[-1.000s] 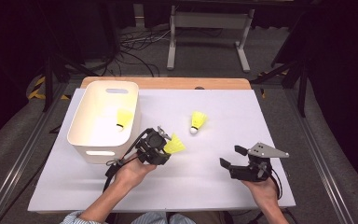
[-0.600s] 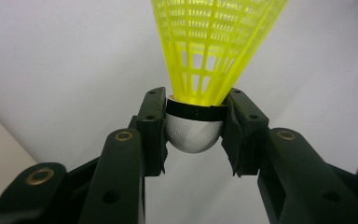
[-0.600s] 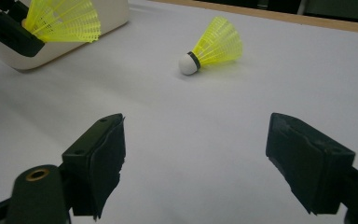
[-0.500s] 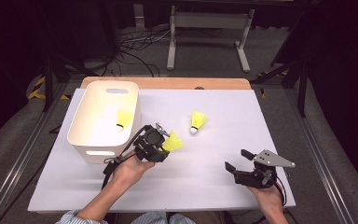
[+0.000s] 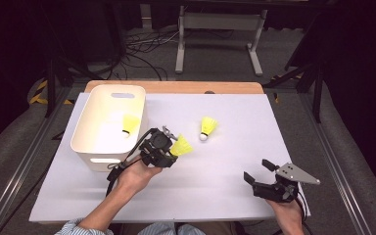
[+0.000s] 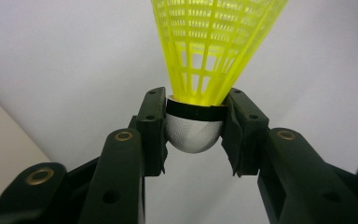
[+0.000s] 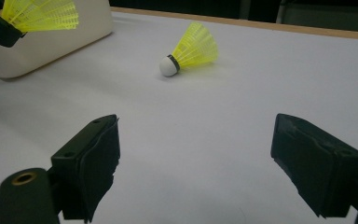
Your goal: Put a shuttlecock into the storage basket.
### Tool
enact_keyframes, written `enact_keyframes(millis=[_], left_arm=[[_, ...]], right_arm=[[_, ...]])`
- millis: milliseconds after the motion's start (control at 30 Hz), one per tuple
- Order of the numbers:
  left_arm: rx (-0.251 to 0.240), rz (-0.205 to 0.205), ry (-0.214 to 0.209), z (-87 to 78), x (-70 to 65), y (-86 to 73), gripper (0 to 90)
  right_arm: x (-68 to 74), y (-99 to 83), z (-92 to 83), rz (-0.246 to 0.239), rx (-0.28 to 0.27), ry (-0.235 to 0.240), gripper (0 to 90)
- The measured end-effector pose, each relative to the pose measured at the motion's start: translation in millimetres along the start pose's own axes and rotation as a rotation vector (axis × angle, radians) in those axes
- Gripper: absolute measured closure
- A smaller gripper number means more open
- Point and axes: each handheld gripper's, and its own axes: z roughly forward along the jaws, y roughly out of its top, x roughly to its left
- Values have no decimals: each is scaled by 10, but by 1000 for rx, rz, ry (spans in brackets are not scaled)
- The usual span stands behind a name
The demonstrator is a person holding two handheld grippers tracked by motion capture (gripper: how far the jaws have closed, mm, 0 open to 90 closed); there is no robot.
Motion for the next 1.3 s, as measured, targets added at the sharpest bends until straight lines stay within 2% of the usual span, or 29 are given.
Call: enact_keyframes(millis=[500,833,1300], left_arm=[[-23,-26,-10,-136,48,49,633],[-27,-41,-11,-229,109,82,633],[-32,-53,-17,-299,171,197,633]], right_arm=[[-41,-160,-64,1,-16,-32,145],[-14,-213,-55,-4,6,-18,145],[-16,-217,-52,-5,6,-20,146]])
